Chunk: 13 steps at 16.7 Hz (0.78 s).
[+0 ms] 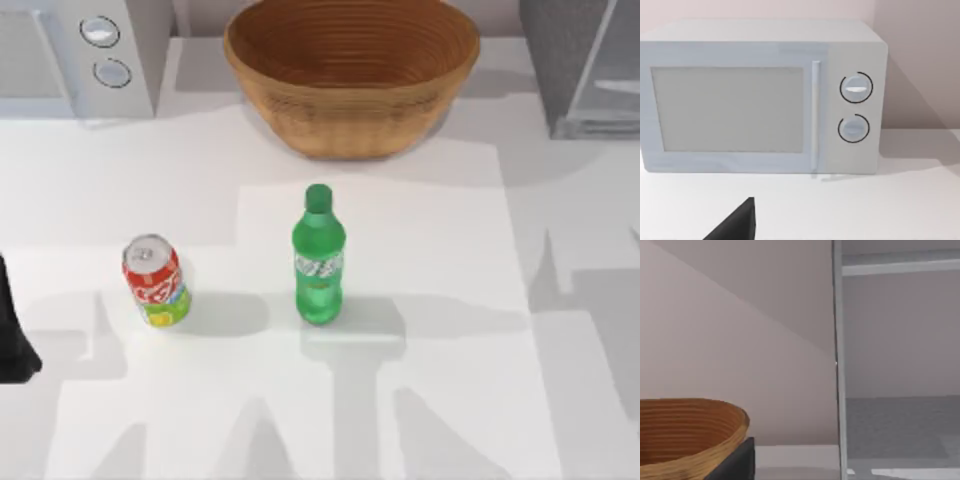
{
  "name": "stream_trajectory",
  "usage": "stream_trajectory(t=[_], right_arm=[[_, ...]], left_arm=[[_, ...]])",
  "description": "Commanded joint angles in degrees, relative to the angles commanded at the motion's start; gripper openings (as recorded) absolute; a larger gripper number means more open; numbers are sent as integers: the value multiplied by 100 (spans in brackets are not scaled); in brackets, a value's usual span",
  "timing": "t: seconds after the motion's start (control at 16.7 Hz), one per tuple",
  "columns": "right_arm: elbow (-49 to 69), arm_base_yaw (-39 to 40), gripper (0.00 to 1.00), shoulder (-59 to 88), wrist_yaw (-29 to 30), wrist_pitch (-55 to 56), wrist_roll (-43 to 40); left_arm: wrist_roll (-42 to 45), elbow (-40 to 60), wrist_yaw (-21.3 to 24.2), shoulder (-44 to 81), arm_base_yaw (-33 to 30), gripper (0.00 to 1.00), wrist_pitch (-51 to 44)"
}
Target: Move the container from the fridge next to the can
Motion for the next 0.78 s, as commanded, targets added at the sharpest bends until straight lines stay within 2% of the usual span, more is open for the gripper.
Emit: stream_trajectory(t=[0.36, 0.54, 0.78], right_arm=[[-1279, -1424, 100, -2415, -1186, -1470, -218], [-1541, -1746, 100, -2936, -1438, -1806, -288], [-1567, -1781, 100, -2991, -1465, -1842, -297]], left_arm=[[0, 0, 0, 0, 0, 100, 0], [0, 0, 0, 0, 0, 100, 0], [0, 0, 0, 0, 0, 100, 0]])
